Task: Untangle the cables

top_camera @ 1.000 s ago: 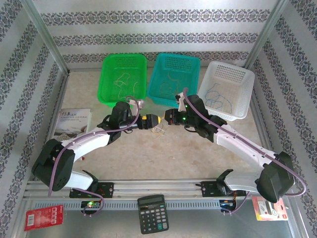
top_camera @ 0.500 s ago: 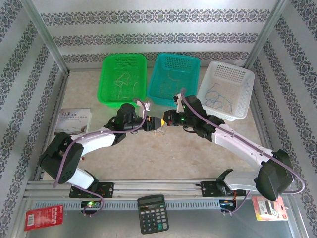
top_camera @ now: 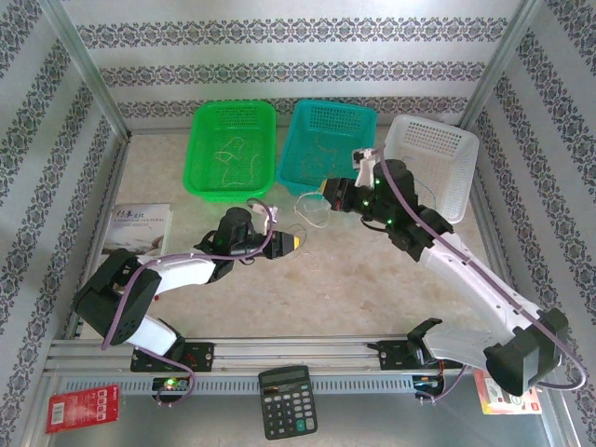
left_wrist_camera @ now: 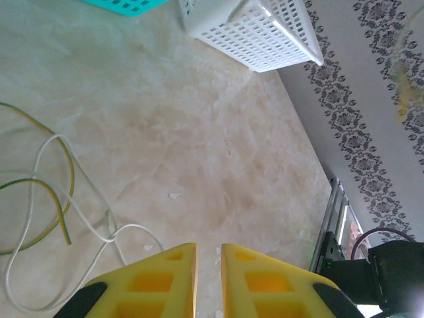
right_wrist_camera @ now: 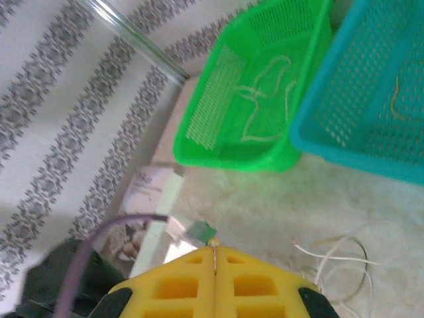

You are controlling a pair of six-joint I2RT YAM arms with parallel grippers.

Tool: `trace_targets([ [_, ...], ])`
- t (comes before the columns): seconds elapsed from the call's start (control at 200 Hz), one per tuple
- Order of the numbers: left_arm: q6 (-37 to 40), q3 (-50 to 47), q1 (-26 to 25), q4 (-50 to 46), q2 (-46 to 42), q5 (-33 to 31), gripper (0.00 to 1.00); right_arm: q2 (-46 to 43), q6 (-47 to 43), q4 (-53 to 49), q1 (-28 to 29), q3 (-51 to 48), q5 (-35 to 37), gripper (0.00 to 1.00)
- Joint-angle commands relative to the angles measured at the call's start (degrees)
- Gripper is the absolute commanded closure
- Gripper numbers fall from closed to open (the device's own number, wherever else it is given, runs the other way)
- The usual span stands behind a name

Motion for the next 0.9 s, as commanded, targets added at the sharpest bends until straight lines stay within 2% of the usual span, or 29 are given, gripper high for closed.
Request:
trace_targets([
  [0.0,0.2,-0.8,-0.5,3.1,-0.5,-0.6,0.86,-1.6,1.0,1.2,-0.9,3.3,-1.5,1.00],
  [0.11,-0.1,-1.5,-0.5,3.7,-0.6,-0.7,0.88,-1.6,1.1,1.2,-1.3,5.3,-2.2,1.00],
  [0.29,-0.3,-1.5,-0.5,2.8,-4.0,-0.7,0.57,-1.0,1.0,1.3,-1.2,4.9,-2.5,1.00],
  [0.47,2.3,-0.6,-0.5,-2.7,-11.3,-1.7,0.36,-0.6,0.9,1.6,-0.7,1.9,-1.7,1.00],
  [0.634,5.1,0.5,-0.5,-7.5,-13.4,-4.6,0.31,-0.3,1.6,2.7,0.4,0.2,-1.7,1.00],
  [0.894,5.4,1.1,-0.5,-5.8,-10.2,-6.4,0.32,-1.0,2.9,3.3,1.8,-1.2,-1.3,1.00],
])
